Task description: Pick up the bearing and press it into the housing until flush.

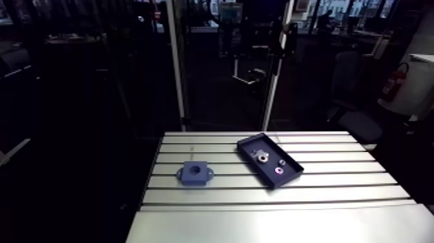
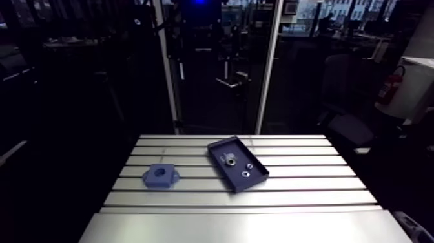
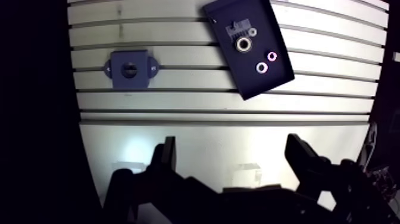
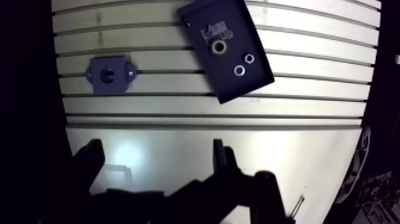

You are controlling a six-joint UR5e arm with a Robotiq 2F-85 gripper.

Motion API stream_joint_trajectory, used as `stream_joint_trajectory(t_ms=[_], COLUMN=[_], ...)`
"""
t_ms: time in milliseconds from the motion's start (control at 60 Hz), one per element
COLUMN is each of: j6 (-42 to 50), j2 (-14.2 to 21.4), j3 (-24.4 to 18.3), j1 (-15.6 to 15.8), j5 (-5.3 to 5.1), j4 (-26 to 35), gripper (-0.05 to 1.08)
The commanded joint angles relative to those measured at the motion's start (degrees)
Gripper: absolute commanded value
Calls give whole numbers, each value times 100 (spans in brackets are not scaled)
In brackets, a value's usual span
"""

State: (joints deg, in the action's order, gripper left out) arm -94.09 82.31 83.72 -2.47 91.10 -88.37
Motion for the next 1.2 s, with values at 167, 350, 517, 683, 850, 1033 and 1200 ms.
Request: stream_joint_trajectory(t_ms=[167,350,517,683,850,1033,1200], j6=[-202,-202,-202,-218,-508,-630,-899], j2=[158,158,158,142,141,92,4], j3=[-229,-195,-219,-220,-137,65,228], j1=[432,424,396,321,136,90,27], j5=[441,448,456,466,449,447,441], j4=[649,651,642,600,564,93,-318], gripper=[0,0,0,0,0,0,0])
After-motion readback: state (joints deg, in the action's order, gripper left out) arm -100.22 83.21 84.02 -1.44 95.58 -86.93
